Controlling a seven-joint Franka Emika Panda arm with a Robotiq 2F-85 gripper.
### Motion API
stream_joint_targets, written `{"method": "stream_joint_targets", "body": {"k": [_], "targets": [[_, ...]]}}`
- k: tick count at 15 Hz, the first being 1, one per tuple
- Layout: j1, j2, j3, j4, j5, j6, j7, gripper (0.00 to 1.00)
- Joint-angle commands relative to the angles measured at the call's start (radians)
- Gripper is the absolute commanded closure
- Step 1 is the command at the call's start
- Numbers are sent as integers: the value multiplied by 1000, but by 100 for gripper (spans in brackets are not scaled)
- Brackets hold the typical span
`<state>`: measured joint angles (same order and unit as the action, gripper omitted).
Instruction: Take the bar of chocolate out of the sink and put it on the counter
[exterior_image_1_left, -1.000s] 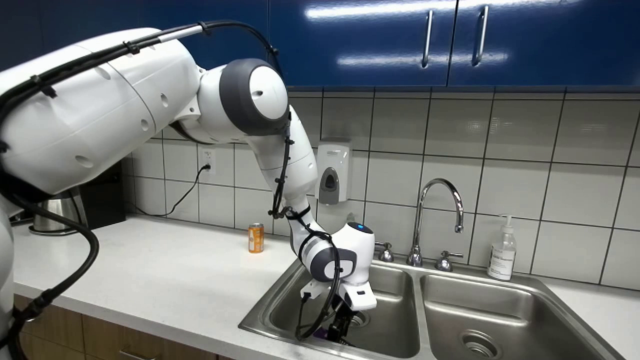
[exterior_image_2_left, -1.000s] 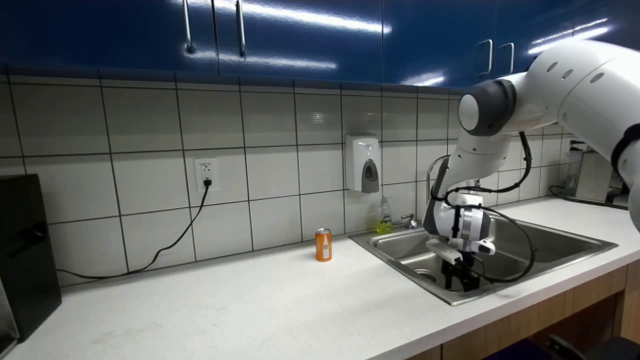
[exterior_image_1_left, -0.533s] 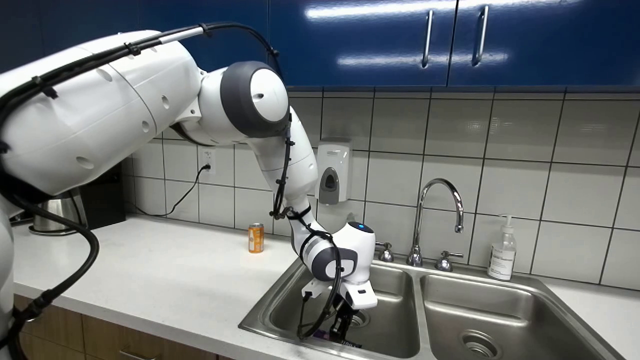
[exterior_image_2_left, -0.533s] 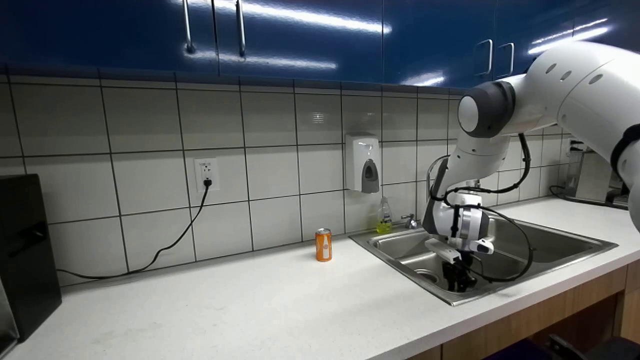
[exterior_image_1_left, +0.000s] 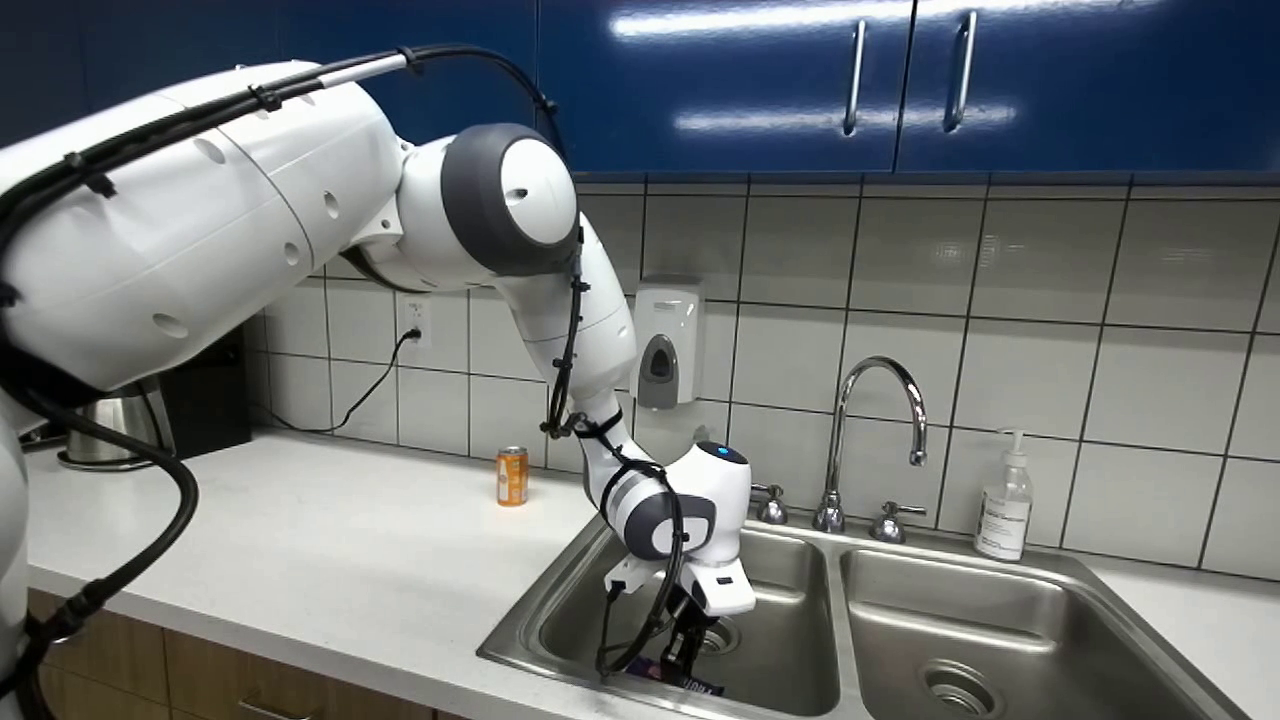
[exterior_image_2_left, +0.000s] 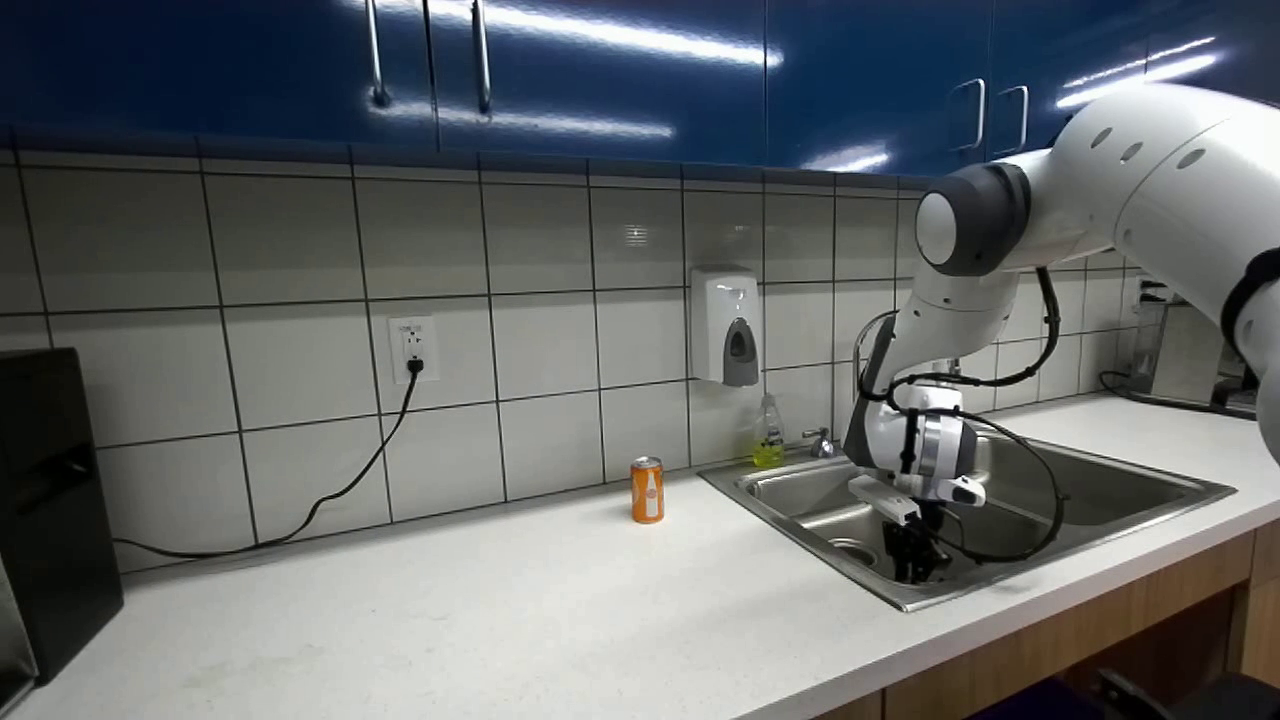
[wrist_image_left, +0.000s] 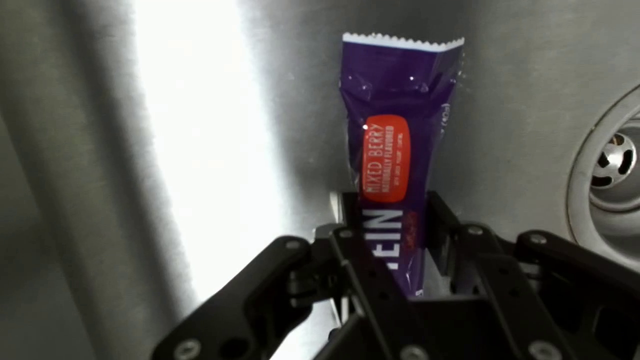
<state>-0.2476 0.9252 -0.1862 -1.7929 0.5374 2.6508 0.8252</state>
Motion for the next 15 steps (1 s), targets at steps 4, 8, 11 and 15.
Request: {"method": "stream_joint_targets", "body": {"k": [4, 8, 11, 15], "targets": [[11, -83, 3, -31, -15, -8, -1, 90], [19, -176, 5, -82, -18, 5, -25, 90], [24, -256, 2, -133, -25, 10, -46, 90], [37, -364, -8, -212, -66, -23, -97, 90]]}}
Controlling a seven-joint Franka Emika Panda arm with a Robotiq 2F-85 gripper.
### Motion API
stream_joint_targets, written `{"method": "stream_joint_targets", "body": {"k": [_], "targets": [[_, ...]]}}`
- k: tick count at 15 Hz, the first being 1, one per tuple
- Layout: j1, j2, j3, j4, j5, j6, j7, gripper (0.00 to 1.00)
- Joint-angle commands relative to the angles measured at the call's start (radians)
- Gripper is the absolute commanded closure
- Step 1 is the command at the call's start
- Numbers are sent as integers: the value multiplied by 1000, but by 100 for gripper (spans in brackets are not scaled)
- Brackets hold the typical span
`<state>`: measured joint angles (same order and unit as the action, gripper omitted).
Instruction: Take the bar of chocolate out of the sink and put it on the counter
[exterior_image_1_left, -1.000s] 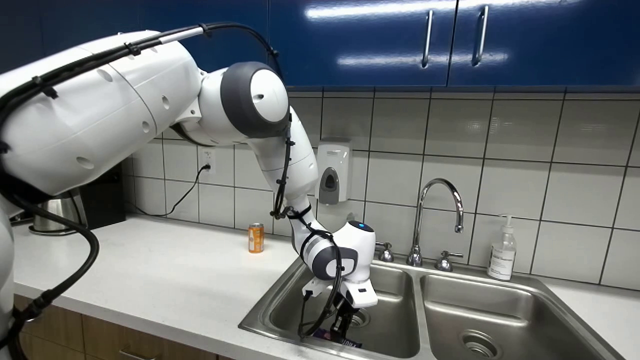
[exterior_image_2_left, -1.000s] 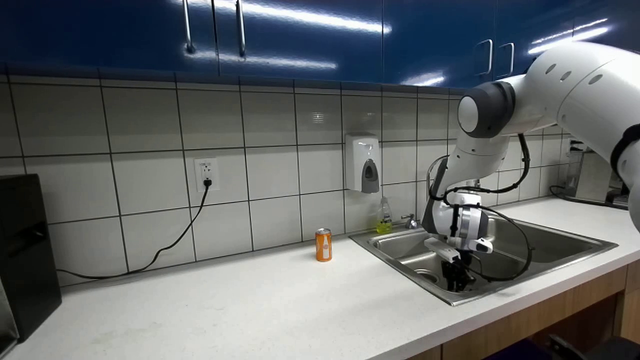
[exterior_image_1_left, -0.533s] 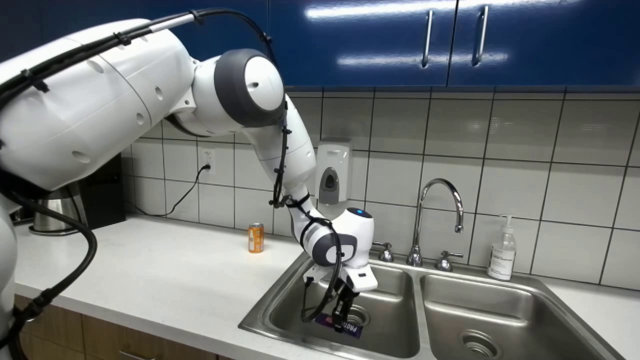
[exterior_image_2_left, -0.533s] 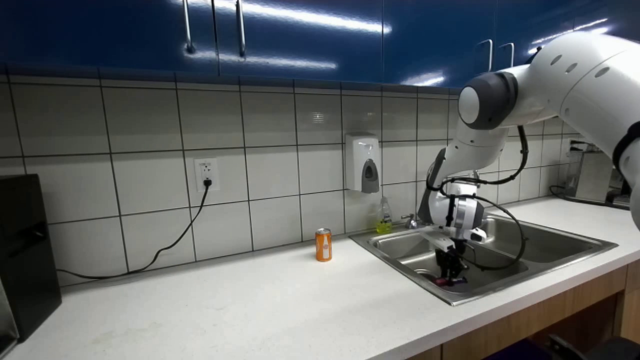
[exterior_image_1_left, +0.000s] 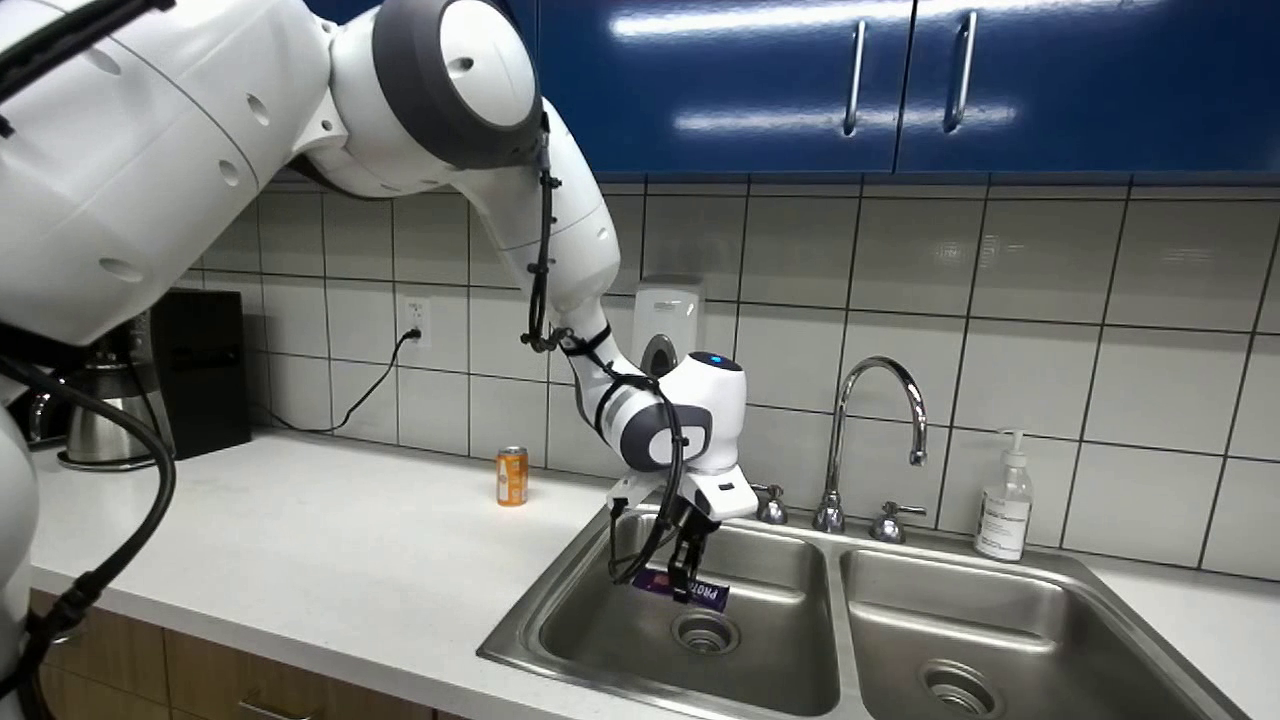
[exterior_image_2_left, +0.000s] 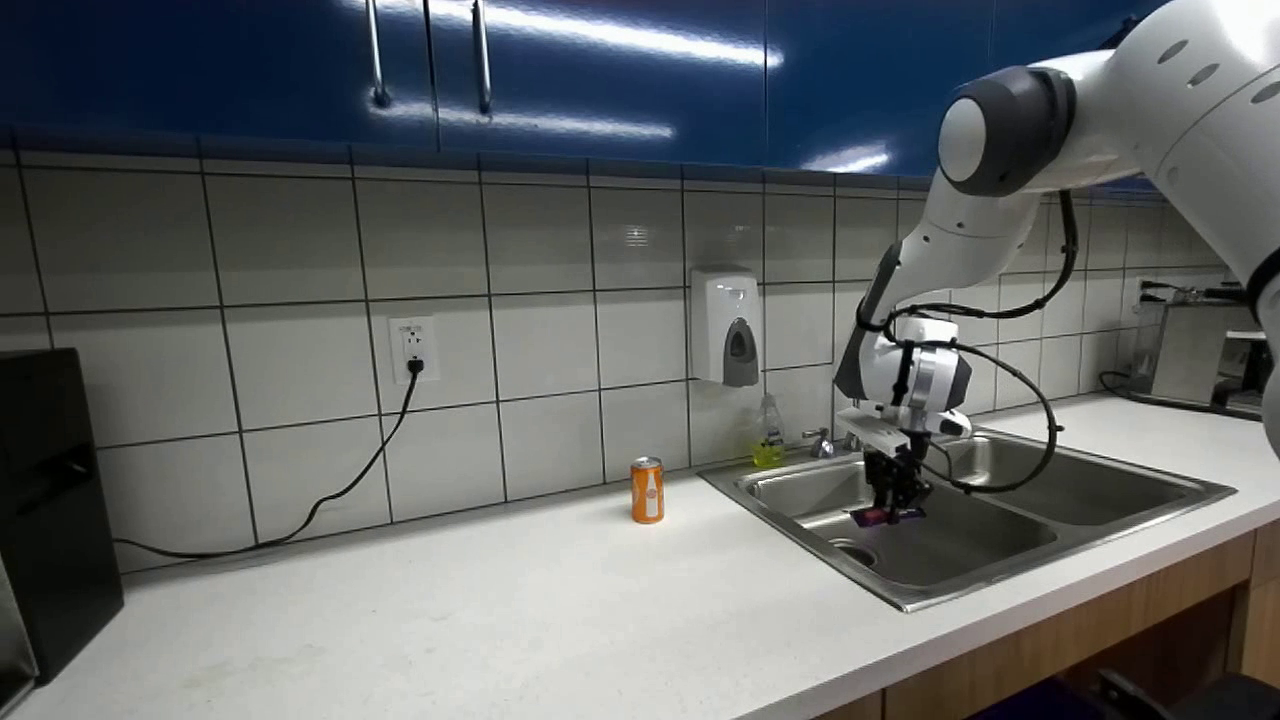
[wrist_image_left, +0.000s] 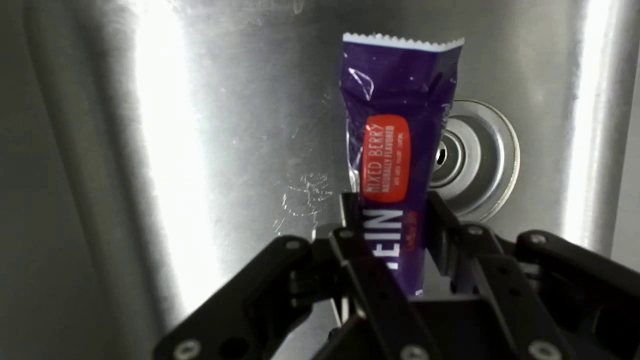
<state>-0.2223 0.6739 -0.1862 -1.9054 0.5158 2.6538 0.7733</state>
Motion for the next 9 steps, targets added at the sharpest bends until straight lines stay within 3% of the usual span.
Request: {"method": "stream_joint_targets", "body": {"k": [1, 9], "targets": [[17, -143, -13, -125, -72, -41, -66, 90], [89, -343, -47, -311, -320, -105, -248, 90]]}}
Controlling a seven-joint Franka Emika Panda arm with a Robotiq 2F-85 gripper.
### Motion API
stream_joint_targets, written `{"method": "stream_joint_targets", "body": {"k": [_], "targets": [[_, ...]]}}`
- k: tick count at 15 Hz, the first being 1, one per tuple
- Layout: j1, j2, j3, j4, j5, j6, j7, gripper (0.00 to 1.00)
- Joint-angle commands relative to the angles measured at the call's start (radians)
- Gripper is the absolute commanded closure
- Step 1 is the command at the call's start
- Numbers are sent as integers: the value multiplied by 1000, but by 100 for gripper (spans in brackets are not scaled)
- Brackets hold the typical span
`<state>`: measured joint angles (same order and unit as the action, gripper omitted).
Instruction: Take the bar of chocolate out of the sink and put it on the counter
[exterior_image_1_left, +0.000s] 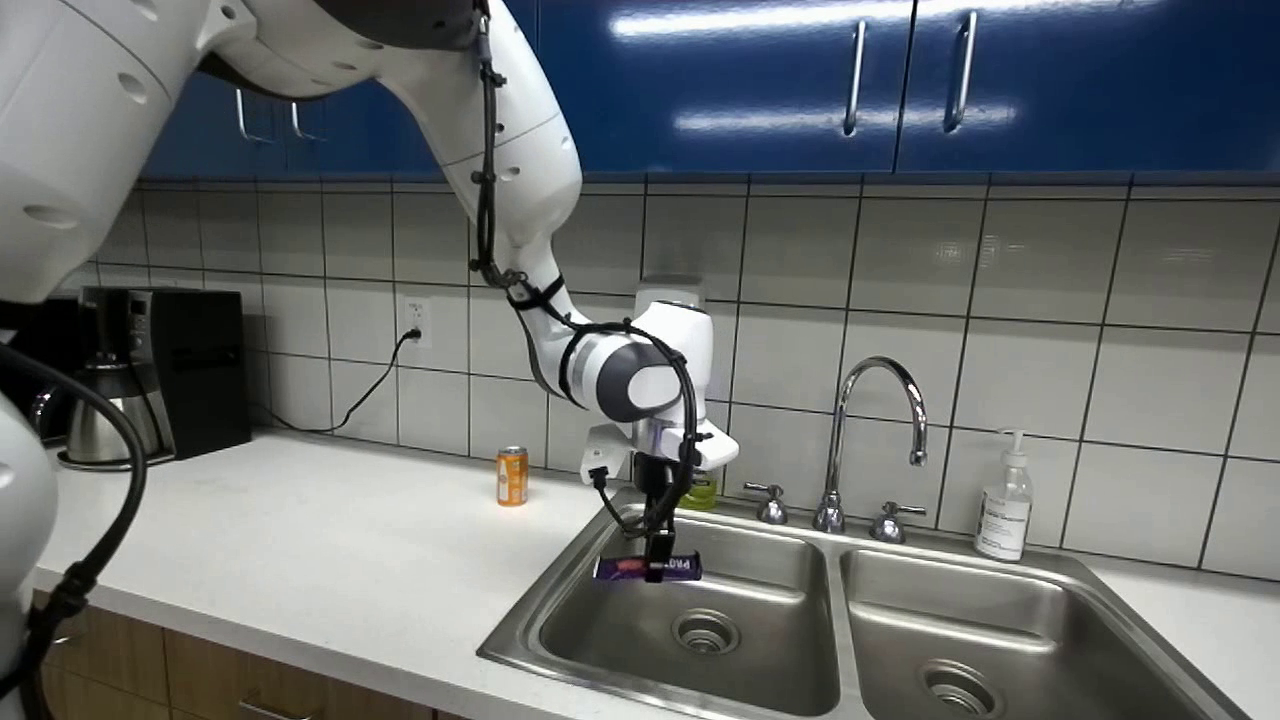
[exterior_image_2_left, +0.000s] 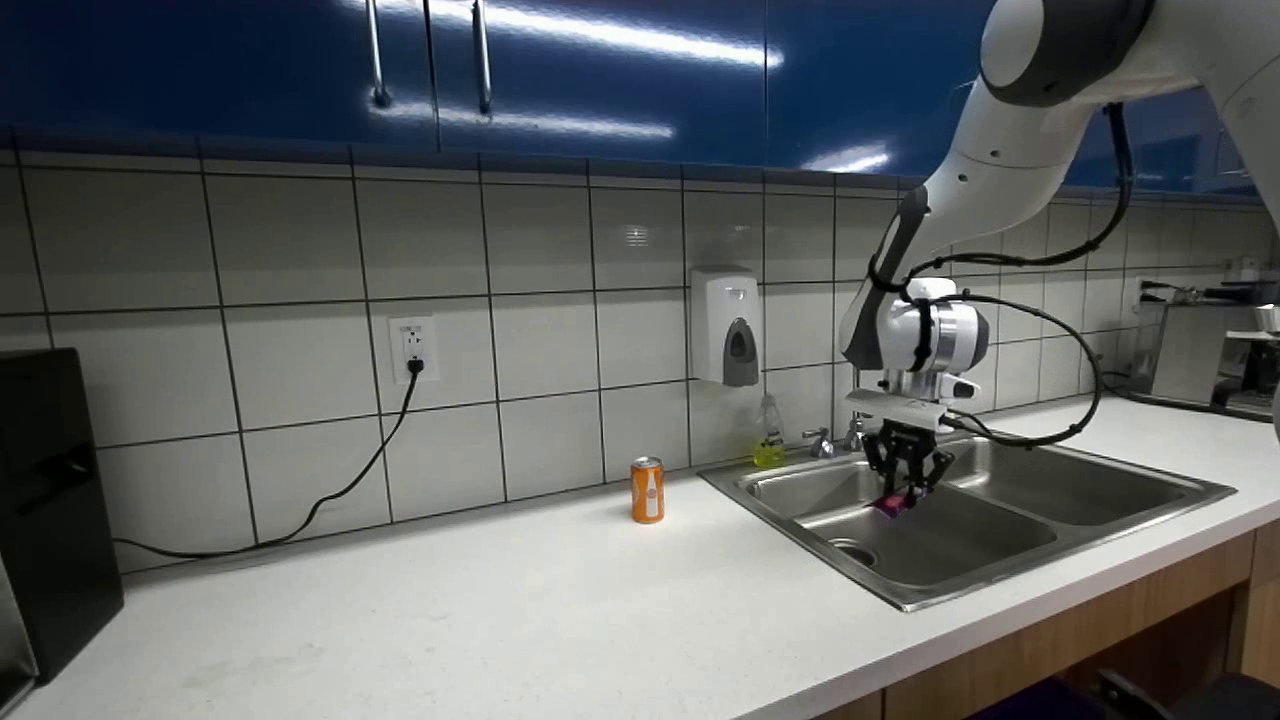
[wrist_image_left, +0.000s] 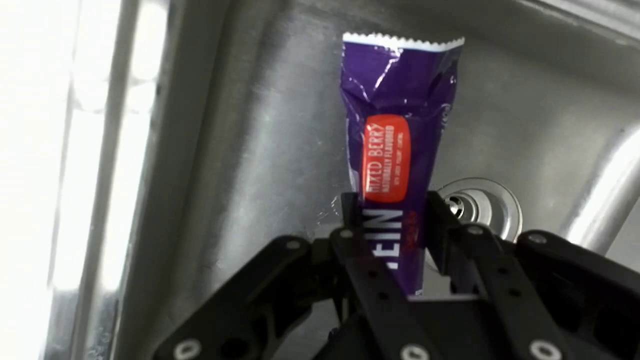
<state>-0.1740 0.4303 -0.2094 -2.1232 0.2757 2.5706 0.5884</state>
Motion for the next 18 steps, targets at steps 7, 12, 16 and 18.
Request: {"method": "stream_joint_targets", "body": {"k": [7, 12, 16, 18], "targets": [[143, -192, -8, -226, -305, 37, -134, 90], [215, -207, 31, -289, -418, 116, -183, 90], [240, -194, 89, -332, -429, 212, -286, 90], [246, -189, 119, -350, -422, 254, -349, 90]]}}
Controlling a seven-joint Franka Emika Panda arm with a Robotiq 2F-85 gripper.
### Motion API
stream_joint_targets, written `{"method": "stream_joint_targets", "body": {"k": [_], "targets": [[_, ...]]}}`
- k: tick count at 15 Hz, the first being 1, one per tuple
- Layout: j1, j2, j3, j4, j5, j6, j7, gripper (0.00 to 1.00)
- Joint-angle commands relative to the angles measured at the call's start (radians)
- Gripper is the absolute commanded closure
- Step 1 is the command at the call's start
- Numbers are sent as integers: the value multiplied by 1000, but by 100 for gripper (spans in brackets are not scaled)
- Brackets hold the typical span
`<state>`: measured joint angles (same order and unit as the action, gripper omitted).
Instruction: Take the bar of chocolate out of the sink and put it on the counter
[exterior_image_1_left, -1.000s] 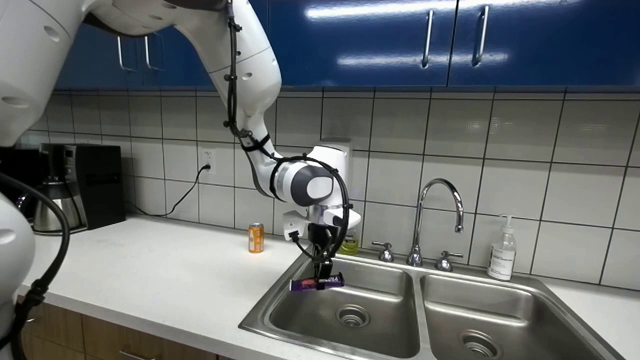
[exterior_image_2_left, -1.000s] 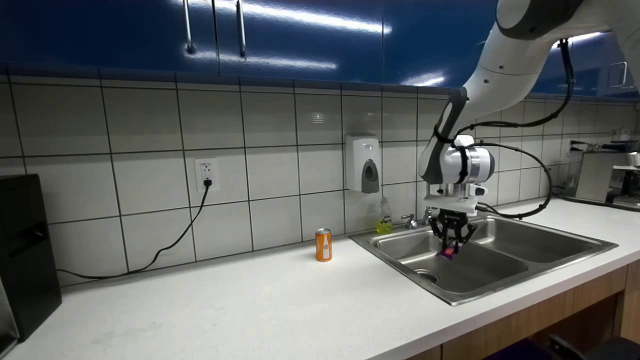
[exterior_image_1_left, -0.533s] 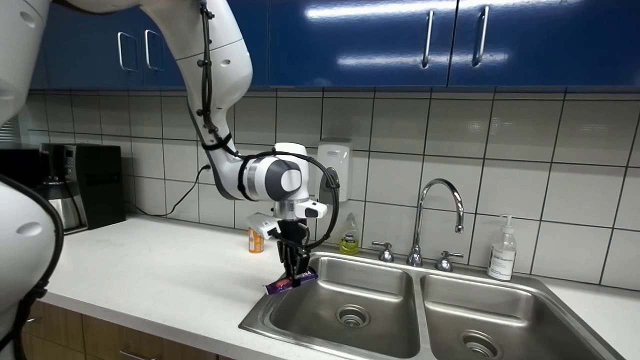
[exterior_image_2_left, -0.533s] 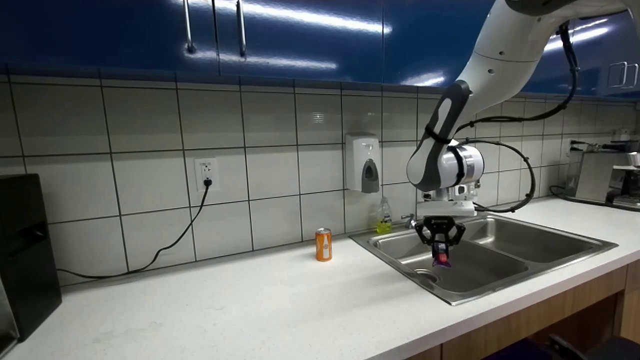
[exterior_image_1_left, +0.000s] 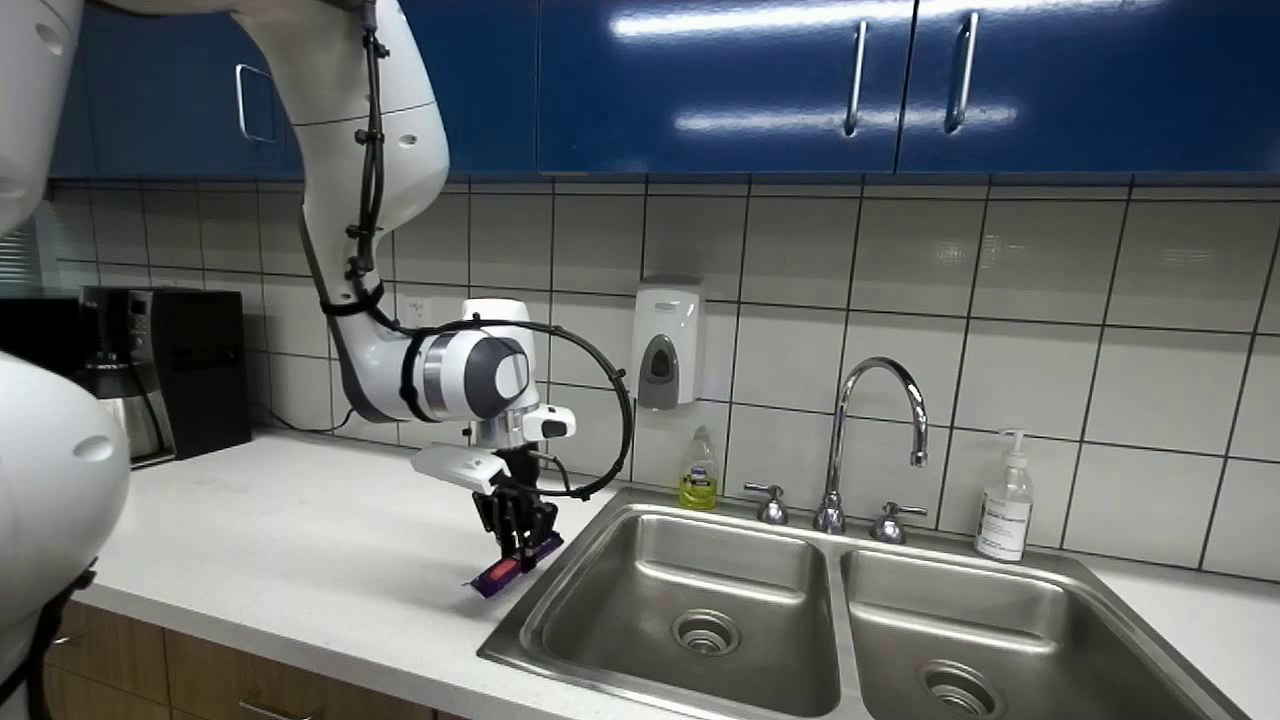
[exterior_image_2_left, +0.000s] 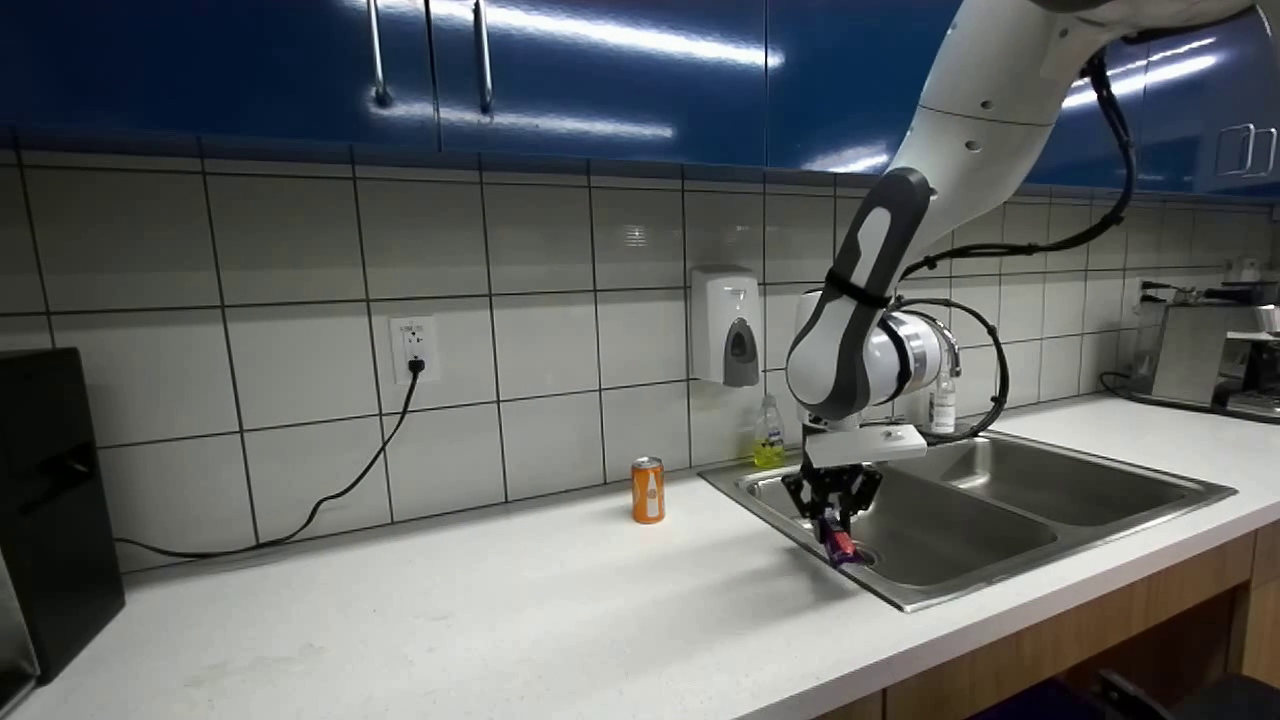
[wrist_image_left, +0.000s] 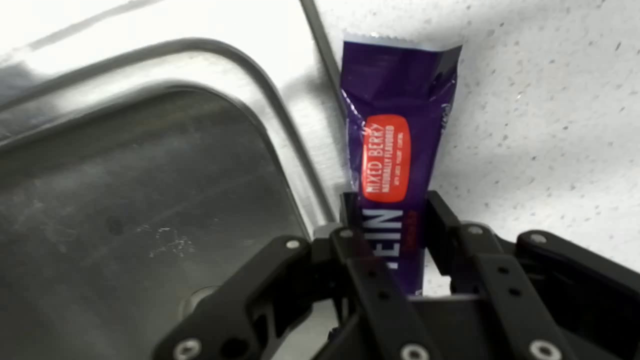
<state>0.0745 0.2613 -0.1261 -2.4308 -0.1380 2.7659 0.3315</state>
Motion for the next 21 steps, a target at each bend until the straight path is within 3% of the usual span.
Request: {"method": "stream_joint_targets", "body": {"k": [1, 9, 21], "targets": [[0, -18, 50, -51, -4, 78, -119, 90], [7, 5, 111, -64, 12, 97, -216, 90], [38, 61, 106, -44, 9, 83, -198, 90]]}}
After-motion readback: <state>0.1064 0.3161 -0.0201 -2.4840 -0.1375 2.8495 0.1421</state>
